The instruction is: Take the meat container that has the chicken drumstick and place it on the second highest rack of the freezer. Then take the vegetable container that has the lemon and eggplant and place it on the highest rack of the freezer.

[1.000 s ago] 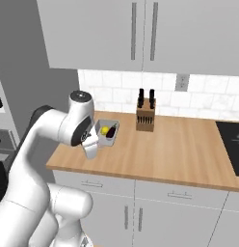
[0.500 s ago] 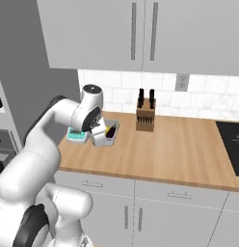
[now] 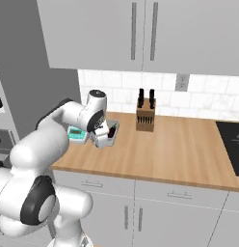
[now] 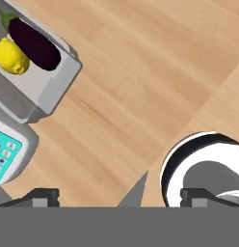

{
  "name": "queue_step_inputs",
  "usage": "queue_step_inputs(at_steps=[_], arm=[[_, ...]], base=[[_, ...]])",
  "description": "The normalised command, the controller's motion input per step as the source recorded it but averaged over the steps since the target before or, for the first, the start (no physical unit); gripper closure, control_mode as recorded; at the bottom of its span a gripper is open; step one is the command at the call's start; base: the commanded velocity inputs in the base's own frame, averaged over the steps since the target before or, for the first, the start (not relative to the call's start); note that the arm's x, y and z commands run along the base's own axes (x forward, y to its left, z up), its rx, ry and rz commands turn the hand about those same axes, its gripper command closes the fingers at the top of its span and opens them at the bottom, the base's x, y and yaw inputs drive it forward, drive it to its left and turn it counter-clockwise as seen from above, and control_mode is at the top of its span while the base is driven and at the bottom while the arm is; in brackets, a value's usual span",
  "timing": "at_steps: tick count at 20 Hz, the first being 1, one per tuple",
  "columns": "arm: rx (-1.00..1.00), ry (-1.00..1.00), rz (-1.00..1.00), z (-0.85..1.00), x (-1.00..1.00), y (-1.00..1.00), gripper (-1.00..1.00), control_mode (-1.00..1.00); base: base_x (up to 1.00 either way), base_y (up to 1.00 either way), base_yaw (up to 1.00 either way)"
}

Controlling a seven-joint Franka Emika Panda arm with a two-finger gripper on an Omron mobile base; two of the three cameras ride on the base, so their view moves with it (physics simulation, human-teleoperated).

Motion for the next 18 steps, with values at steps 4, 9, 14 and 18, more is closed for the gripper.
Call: queue_step_inputs(at_steps=[4, 9, 14, 18], arm=[[0.00, 0.05, -0.02, -0.34, 0.37, 0.08, -1.00, -1.00], [0.02, 0.00, 0.00, -0.04, 0.34, 0.00, -1.00, -1.00], [0.00, 0.01, 0.00, -0.22, 0.22, 0.05, -1.00, -1.00], [0.00, 0.04, 0.00, -0.30, 0.20, 0.17, -1.00, -1.00]], base=[[0.00, 0.00, 0.00], [0.00, 0.00, 0.00], [0.00, 0.00, 0.00], [0.00, 0.00, 0.00]])
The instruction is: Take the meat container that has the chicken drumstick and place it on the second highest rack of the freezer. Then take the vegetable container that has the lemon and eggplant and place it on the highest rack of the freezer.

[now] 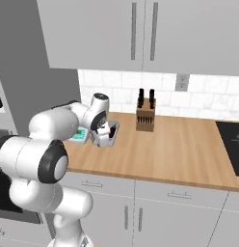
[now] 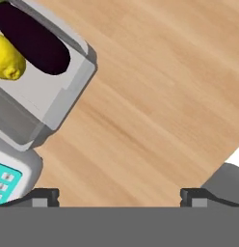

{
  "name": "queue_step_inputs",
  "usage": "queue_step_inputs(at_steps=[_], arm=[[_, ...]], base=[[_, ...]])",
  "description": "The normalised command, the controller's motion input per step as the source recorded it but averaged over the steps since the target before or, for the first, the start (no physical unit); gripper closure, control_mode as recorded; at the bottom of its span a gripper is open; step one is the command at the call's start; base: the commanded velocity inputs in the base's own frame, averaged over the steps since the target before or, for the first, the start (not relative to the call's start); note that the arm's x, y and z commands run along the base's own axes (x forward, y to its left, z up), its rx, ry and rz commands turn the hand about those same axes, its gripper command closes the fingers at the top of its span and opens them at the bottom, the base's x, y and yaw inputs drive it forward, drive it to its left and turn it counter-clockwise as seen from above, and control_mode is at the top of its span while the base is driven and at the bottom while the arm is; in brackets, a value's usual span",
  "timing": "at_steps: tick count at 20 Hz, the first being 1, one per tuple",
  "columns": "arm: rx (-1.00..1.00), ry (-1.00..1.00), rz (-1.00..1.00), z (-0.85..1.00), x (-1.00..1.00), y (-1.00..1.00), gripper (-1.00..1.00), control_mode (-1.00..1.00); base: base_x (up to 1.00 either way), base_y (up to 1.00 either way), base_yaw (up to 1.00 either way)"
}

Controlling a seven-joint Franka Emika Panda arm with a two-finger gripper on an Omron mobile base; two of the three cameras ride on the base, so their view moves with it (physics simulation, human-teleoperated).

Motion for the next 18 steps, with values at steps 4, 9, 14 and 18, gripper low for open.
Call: queue_step_inputs(at_steps=[4, 9, 14, 18], arm=[[0.00, 0.00, 0.00, -0.06, 0.05, 0.08, -1.00, -1.00], [0.00, 0.02, 0.00, -0.23, 0.09, 0.11, -1.00, -1.00], [0.00, 0.01, -0.01, -0.19, 0.15, 0.08, -1.00, -1.00], [0.00, 0.02, -0.08, -0.07, 0.33, 0.00, -1.00, -1.00]], base=[[0.00, 0.00, 0.00], [0.00, 0.00, 0.00], [0.00, 0.00, 0.00], [0.00, 0.00, 0.00]])
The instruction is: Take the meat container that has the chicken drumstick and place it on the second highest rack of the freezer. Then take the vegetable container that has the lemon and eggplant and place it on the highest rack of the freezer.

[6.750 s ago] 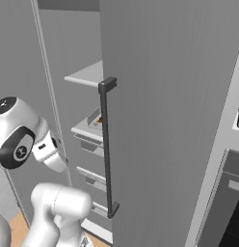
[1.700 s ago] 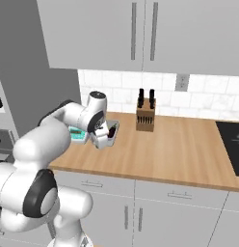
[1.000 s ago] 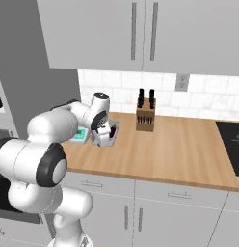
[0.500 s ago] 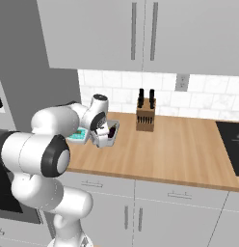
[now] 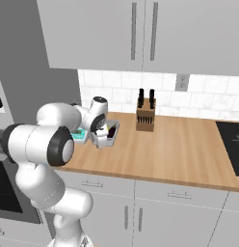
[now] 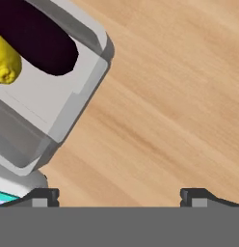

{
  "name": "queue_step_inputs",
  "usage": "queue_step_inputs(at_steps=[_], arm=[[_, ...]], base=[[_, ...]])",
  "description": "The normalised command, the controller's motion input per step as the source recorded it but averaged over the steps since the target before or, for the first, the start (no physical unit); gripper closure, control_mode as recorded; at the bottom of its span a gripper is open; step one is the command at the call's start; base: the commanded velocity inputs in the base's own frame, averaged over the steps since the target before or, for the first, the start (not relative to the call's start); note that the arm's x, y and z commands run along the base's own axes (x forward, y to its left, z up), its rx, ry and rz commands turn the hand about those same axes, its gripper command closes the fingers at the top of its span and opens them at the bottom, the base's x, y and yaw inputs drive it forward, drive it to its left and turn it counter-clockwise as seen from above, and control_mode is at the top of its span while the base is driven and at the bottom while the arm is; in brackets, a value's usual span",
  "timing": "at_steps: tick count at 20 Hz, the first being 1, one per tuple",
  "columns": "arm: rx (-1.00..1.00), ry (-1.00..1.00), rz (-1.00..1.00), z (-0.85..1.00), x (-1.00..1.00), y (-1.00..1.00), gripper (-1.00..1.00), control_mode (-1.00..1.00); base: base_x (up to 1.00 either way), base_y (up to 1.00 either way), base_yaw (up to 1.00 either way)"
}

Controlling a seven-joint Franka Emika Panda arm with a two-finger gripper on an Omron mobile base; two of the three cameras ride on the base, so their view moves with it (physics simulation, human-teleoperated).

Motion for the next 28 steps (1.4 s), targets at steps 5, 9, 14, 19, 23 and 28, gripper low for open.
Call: queue_step_inputs(at_steps=[5, 9, 14, 19, 23, 28], arm=[[0.00, 0.06, -0.09, -0.07, 0.31, 0.00, -1.00, -1.00], [0.00, 0.09, -0.08, -0.04, 0.37, 0.00, -1.00, -1.00], [0.00, 0.08, -0.06, -0.24, 0.32, 0.00, -1.00, -1.00], [0.00, 0.07, -0.04, -0.44, 0.32, 0.00, -1.00, -1.00], [0.00, 0.01, -0.01, -0.44, 0.16, 0.00, -1.00, -1.00], [0.00, 0.00, 0.00, -0.59, -0.08, 0.13, 1.00, -1.00]], base=[[0.00, 0.00, 0.00], [0.00, 0.00, 0.00], [0.00, 0.00, 0.00], [0.00, 0.00, 0.00], [0.00, 0.00, 0.00], [0.00, 0.00, 0.00]])
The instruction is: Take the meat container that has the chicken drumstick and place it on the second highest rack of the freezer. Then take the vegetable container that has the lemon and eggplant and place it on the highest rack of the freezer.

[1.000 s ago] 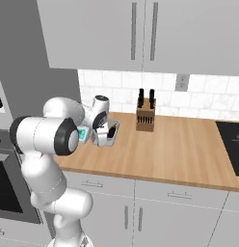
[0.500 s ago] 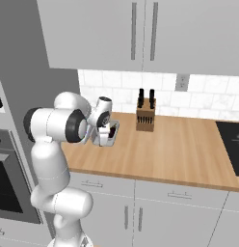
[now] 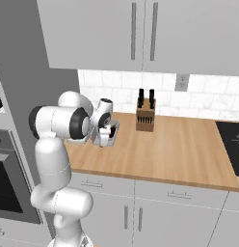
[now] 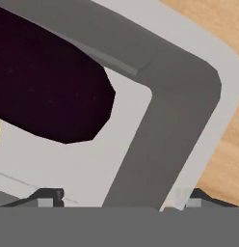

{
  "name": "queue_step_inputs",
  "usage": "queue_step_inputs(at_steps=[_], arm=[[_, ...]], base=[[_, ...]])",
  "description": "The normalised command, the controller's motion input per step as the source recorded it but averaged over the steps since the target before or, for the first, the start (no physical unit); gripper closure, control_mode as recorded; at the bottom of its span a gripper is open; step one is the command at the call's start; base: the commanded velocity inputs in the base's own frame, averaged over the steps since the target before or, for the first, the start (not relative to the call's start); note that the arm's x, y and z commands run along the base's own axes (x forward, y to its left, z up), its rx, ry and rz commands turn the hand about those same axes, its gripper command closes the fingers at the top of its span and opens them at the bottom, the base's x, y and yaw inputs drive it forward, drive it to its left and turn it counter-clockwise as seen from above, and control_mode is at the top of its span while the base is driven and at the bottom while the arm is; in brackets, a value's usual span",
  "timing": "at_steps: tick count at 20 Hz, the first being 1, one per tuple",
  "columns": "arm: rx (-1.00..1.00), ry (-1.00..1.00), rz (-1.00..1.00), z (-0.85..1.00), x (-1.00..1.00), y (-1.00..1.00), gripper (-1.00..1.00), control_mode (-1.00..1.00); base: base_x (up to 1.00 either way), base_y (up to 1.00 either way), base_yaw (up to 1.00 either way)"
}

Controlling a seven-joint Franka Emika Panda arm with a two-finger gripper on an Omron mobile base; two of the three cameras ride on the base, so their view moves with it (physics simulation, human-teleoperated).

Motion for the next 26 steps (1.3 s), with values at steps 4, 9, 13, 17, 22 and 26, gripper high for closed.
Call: queue_step_inputs(at_steps=[4, 9, 13, 17, 22, 26], arm=[[0.00, 0.00, 0.00, -0.38, 0.00, 0.22, 1.00, -1.00], [0.00, 0.02, 0.01, -0.11, 0.00, 0.00, 1.00, -1.00], [0.00, -0.03, 0.00, 0.00, -0.05, 0.00, 1.00, -1.00], [0.00, -0.25, 0.00, 0.27, -0.59, -0.05, 1.00, -1.00], [0.00, -0.26, 0.00, 0.44, -0.68, -0.02, 1.00, -1.00], [0.00, -0.06, 0.00, 0.72, -0.63, 0.00, 1.00, -1.00]], base=[[0.00, 0.00, 0.00], [0.00, 0.00, 0.00], [0.00, 0.00, 0.00], [0.00, 0.00, 0.00], [0.00, 0.00, 0.00], [0.00, 0.00, 0.00]])
